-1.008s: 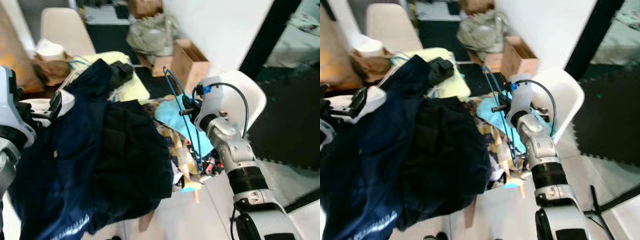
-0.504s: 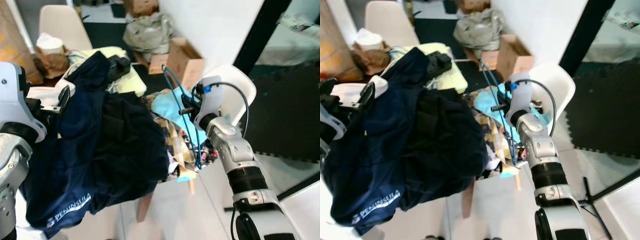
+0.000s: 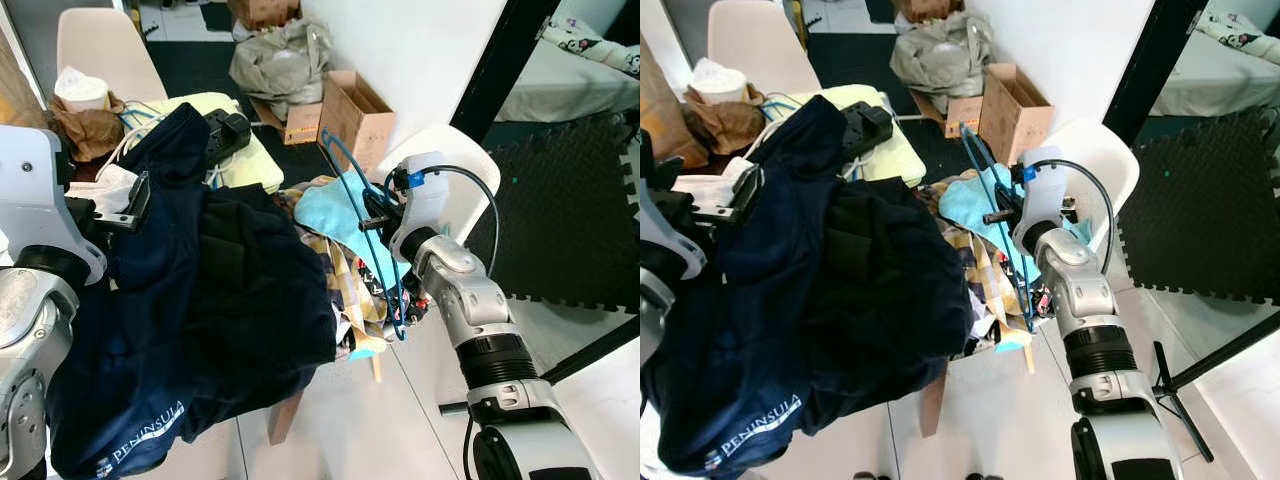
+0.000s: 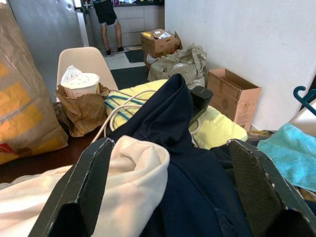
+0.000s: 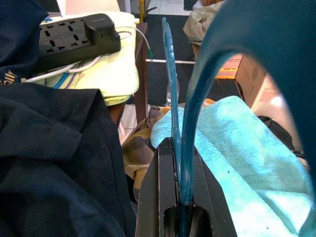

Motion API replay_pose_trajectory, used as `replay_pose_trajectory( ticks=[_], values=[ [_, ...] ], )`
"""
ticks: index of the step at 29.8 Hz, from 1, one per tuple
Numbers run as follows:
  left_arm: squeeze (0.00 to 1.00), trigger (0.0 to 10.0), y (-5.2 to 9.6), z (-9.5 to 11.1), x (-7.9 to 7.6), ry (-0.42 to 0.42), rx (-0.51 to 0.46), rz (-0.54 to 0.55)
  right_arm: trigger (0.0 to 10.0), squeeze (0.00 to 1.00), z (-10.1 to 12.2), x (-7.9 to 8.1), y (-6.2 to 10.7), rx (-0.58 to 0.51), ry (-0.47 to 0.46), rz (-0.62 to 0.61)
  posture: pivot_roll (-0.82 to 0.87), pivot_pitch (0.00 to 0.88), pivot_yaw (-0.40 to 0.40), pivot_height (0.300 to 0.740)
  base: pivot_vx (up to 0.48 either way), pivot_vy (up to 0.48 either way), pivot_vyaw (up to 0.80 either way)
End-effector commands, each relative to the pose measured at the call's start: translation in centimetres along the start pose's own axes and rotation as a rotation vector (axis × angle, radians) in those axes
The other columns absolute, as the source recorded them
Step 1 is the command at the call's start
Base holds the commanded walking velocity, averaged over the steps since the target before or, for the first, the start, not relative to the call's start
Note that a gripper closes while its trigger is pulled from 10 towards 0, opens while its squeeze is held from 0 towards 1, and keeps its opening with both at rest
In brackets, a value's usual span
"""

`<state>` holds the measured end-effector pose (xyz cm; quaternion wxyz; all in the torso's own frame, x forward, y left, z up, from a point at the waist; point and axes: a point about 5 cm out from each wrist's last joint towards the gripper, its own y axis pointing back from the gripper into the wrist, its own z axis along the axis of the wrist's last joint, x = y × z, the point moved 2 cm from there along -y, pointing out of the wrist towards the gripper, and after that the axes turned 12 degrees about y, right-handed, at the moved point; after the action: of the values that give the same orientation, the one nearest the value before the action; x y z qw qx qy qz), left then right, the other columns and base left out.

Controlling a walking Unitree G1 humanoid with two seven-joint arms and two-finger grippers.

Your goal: Hang hanger

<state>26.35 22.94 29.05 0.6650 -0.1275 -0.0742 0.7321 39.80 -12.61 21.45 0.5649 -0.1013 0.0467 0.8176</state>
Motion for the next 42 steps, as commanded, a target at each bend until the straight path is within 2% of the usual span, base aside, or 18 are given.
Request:
replay_pose_trajectory(
  ticks=[1, 16, 21, 28, 29, 34, 37, 38, 42],
  values=[
    [0.0, 10.0, 0.1, -0.2, -0.4, -0.002, 0.001, -0.011, 10.0, 0.0, -0.2, -0.2, 0.2, -0.008, -0.007, -0.007, 0.07, 0.135, -0.086, 0.74, 0.0, 0.0, 0.0],
    [0.0, 10.0, 0.0, 0.6, 0.7, -0.065, -0.03, 0.03, 10.0, 0.0, -0.2, 0.3, 0.3, -0.009, -0.007, 0.006, 0.07, 0.141, -0.089, 0.74, -0.243, 0.0, 0.0],
    [0.0, 10.0, -0.2, 2.8, 1.0, -0.112, -0.097, 0.038, 10.0, 0.0, 0.0, 0.3, 0.3, -0.013, -0.011, 0.004, 0.07, 0.143, -0.09, 0.74, -0.277, 0.0, 0.0],
    [0.0, 10.0, -0.3, 3.5, 1.3, -0.131, -0.117, 0.048, 10.0, 0.0, 0.0, 0.3, 0.3, -0.014, -0.012, 0.004, 0.07, 0.143, -0.09, 0.74, -0.279, 0.0, 0.0],
    [0.0, 10.0, -0.3, 3.5, 1.7, -0.143, -0.119, 0.061, 10.0, 0.0, 0.0, 0.3, 0.3, -0.015, -0.013, 0.002, 0.07, 0.143, -0.088, 0.74, -0.289, 0.27, 0.0],
    [0.0, 10.0, -0.3, 3.4, 2.3, -0.15, -0.112, 0.08, 10.0, 0.0, 0.0, 0.3, 0.3, -0.015, -0.014, 0.001, 0.07, 0.142, -0.088, 0.74, -0.292, 0.281, 0.0],
    [0.0, 10.0, -0.1, 2.4, 2.4, -0.126, -0.089, 0.089, 10.0, 0.0, -0.1, 0.2, 0.3, -0.014, -0.013, -0.001, 0.07, 0.141, -0.089, 0.74, 0.0, 0.0, 0.0],
    [0.0, 10.0, 0.2, 1.2, 2.3, -0.095, -0.061, 0.089, 10.0, 0.0, -0.1, 0.2, 0.3, -0.013, -0.013, -0.001, 0.07, 0.142, -0.09, 0.74, 0.0, 0.0, 0.0],
    [0.0, 10.0, 0.4, 0.2, 2.1, -0.063, -0.036, 0.09, 10.0, 0.0, -0.1, 0.2, 0.3, -0.011, -0.012, 0.002, 0.07, 0.142, -0.091, 0.74, 0.0, 0.0, 0.0]
  ],
)
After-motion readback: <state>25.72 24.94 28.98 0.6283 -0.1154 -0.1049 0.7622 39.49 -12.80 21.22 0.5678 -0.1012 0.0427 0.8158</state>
